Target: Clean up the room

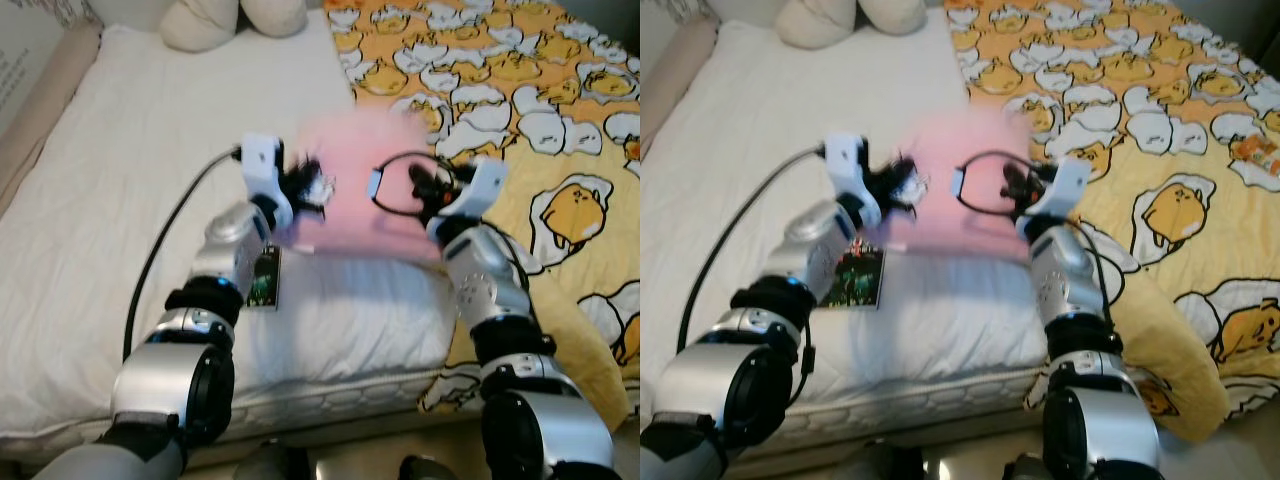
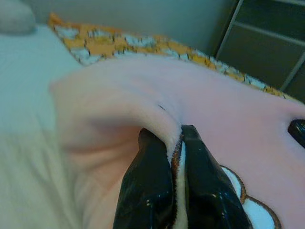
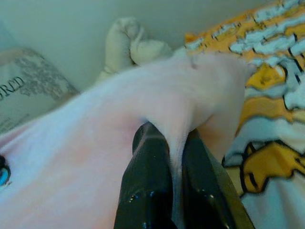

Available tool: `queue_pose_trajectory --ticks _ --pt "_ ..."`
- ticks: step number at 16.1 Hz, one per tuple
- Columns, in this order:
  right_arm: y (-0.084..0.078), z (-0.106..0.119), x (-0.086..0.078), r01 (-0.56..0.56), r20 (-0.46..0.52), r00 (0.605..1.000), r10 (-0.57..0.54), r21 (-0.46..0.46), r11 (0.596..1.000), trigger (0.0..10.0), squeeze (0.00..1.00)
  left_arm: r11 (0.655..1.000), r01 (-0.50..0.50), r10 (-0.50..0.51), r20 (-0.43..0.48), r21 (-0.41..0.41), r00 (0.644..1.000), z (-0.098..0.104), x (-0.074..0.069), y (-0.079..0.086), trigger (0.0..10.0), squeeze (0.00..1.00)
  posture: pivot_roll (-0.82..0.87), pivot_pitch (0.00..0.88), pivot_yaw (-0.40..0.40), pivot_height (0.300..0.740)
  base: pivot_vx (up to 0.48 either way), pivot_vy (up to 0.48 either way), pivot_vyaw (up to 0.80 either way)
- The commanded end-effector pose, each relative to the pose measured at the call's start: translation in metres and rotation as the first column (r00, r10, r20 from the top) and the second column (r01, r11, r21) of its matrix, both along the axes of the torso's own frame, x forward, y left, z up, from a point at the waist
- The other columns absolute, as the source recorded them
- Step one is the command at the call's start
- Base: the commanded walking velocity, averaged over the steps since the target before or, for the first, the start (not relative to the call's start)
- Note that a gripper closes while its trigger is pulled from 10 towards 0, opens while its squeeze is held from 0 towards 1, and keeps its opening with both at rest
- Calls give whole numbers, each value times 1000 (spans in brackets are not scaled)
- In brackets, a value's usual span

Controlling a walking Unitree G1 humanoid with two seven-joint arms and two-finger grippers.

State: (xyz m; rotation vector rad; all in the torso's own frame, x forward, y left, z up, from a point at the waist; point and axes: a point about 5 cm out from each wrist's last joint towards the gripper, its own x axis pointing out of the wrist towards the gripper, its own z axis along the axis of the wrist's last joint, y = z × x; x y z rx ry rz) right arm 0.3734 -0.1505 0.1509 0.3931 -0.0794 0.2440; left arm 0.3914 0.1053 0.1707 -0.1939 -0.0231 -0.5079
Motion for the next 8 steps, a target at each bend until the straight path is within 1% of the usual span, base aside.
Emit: queue_pose_trajectory --ticks 1,2,3,4,5,6,7,8 --pt "-16 11 -1 39 36 999 -38 -44 998 0 0 995 -93 94 43 -21 995 7 1 17 0 0 -189 0 109 740 0 0 0" --pt "-18 10 -2 46 30 999 -44 -59 997 0 0 995 -96 97 42 -27 994 5 -1 16 0 0 -188 0 107 740 0 0 0" --pt "-21 4 -3 59 -8 998 -60 -82 995 0 0 994 -102 104 26 -49 994 -1 -5 12 0 0 -187 0 104 740 0 0 0" --pt "-21 0 -5 66 -15 998 -67 -86 994 0 0 993 -99 100 14 -57 995 -5 -7 9 2275 0 -187 0 104 740 0 0 0" --pt "-20 -7 -9 53 -41 997 -58 -109 993 0 0 993 -108 108 1 -39 994 -11 -10 5 10000 0 -185 0 101 740 0 0 0" --pt "-21 -11 -12 62 -41 997 -67 -116 991 0 0 992 -120 120 -11 -33 993 -15 -11 3 10000 0 -184 0 100 740 0 0 544" --pt "-21 -21 -15 50 -73 996 -60 -125 991 0 0 989 -146 146 5 -10 989 -14 -11 2 10000 0 -184 0 100 740 0 0 463" --pt "-20 -25 -16 45 -88 994 -57 -127 991 0 0 987 -161 161 10 -6 987 -14 -11 3 10000 0 -187 0 102 740 0 0 444"
